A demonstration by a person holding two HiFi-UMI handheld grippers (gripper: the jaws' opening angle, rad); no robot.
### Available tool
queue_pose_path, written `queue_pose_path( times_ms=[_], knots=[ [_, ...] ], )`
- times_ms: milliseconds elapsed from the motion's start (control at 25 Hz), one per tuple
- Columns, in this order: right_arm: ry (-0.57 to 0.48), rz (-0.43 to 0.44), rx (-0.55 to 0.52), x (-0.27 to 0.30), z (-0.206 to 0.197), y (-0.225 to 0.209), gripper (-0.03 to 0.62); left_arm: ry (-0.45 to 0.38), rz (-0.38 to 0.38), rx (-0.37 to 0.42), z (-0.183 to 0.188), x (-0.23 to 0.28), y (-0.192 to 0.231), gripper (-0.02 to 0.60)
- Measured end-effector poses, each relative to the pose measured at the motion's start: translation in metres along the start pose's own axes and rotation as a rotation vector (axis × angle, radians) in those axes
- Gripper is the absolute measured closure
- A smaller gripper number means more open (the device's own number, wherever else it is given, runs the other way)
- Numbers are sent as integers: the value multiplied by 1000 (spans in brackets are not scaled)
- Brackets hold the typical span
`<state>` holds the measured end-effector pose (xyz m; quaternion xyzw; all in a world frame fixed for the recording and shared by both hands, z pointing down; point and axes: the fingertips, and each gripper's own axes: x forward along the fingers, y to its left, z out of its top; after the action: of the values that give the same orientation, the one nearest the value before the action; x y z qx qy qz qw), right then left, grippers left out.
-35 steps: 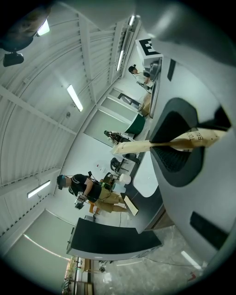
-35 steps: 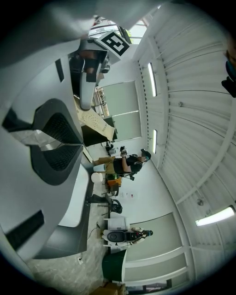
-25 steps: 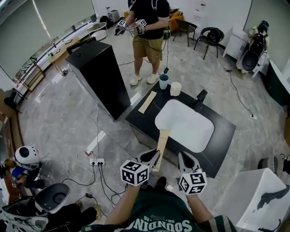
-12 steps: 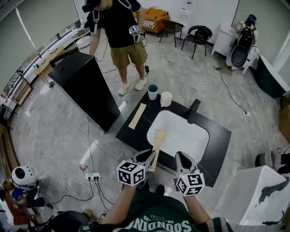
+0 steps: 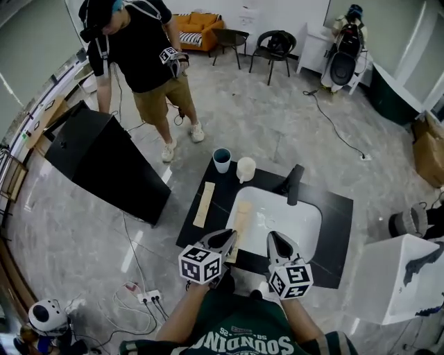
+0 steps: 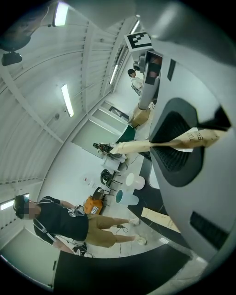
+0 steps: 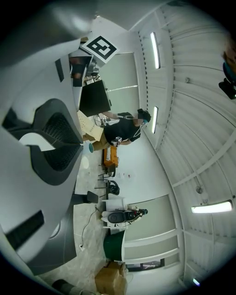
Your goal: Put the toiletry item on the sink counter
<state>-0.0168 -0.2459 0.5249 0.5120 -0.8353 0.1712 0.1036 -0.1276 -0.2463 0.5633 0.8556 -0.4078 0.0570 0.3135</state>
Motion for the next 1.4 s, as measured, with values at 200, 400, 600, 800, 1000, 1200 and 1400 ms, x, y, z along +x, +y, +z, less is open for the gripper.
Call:
queue_pose_path(
  times_ms=[200, 400, 600, 800, 1000, 1200, 1400],
  knots=[
    [7, -57, 11, 25, 4, 7, 551, 38, -56, 6, 11, 10, 28, 538],
    [4, -104, 16, 37, 5, 8, 551, 69, -96, 9, 13, 18, 44, 538],
    [11, -128, 21, 48, 9, 2, 551, 89, -112, 4, 19, 32, 56, 539],
    [18, -138, 28, 57, 10, -8, 551, 108, -99, -6, 17, 43, 69, 540],
    [34, -125, 30, 73, 9, -13, 551, 122, -79, -16, 19, 51, 85, 540],
    [50, -108, 23, 82, 6, -13, 551, 150, -21, -17, 9, 59, 110, 540],
    [61, -109, 35, 84, 3, -24, 551, 201, 38, -8, -16, 77, 134, 540]
  ],
)
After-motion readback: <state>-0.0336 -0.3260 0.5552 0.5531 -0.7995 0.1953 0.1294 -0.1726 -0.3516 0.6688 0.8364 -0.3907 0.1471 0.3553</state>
